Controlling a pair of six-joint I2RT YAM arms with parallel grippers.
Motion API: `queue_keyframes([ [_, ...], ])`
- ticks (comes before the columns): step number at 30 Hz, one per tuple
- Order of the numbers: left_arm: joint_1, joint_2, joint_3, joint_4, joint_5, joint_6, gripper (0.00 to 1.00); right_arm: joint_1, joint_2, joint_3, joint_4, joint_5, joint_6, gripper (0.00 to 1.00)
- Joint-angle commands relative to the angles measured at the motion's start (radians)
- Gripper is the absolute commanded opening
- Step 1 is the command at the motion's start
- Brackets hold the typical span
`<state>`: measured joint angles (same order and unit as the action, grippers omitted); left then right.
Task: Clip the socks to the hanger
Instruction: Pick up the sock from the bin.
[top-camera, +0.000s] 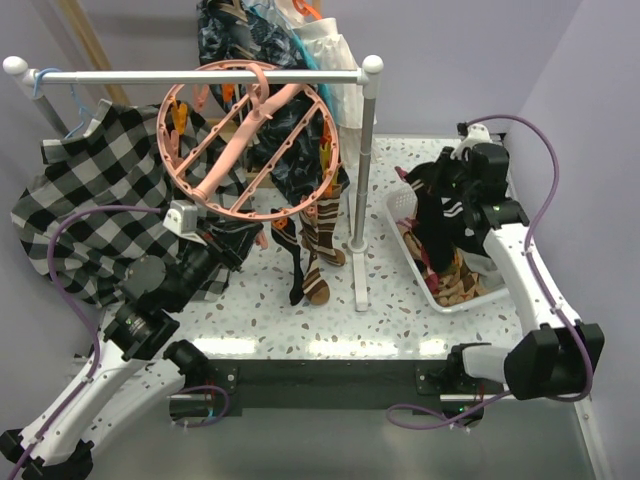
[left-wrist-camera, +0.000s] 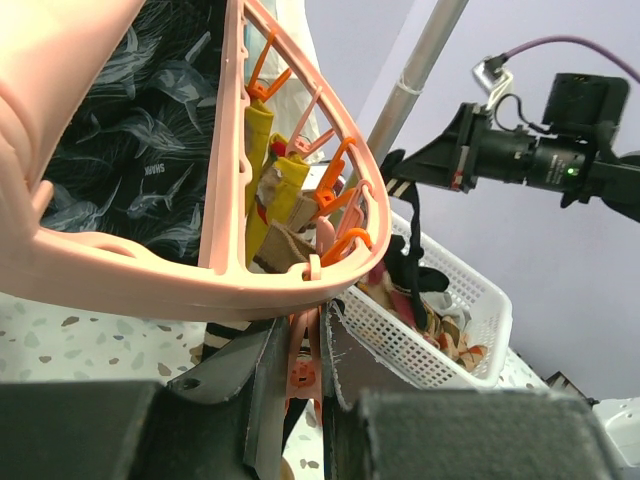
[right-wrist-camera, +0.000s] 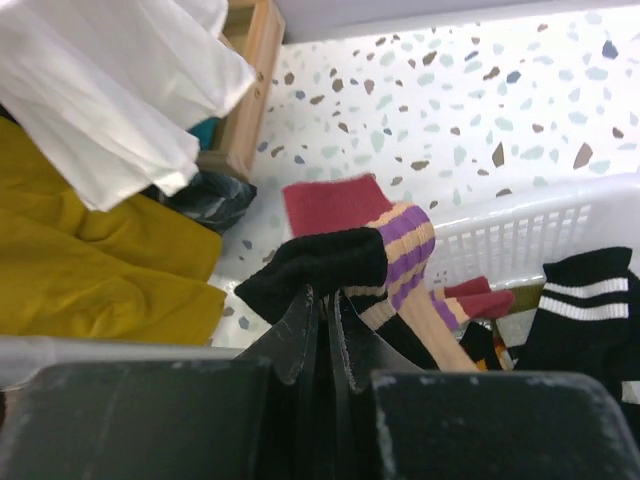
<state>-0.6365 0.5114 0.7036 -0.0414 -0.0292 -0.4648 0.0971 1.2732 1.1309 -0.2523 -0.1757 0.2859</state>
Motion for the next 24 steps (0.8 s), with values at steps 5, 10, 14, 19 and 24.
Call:
queue_keyframes([
  [5, 0.001, 0.006, 0.045, -0.012, 0.018, -0.018, 0.0, -0.002, -0.075, -0.129, -0.084, 0.137, 0.061, 0.0],
  [10, 0.001, -0.002, 0.042, -0.015, 0.018, -0.018, 0.0, -0.002, -0.095, -0.252, -0.076, 0.197, 0.088, 0.0],
  [14, 0.001, 0.001, 0.043, -0.011, 0.02, -0.02, 0.0, 0.0, -0.142, -0.241, -0.022, 0.116, 0.069, 0.0],
  [19, 0.001, 0.009, 0.045, 0.001, 0.025, -0.028, 0.0, 0.021, -0.218, -0.221, 0.045, -0.057, 0.081, 0.0],
  [24, 0.0, 0.012, 0.051, 0.006, 0.025, -0.032, 0.0, 0.159, -0.288, -0.168, 0.068, -0.096, 0.068, 0.0],
])
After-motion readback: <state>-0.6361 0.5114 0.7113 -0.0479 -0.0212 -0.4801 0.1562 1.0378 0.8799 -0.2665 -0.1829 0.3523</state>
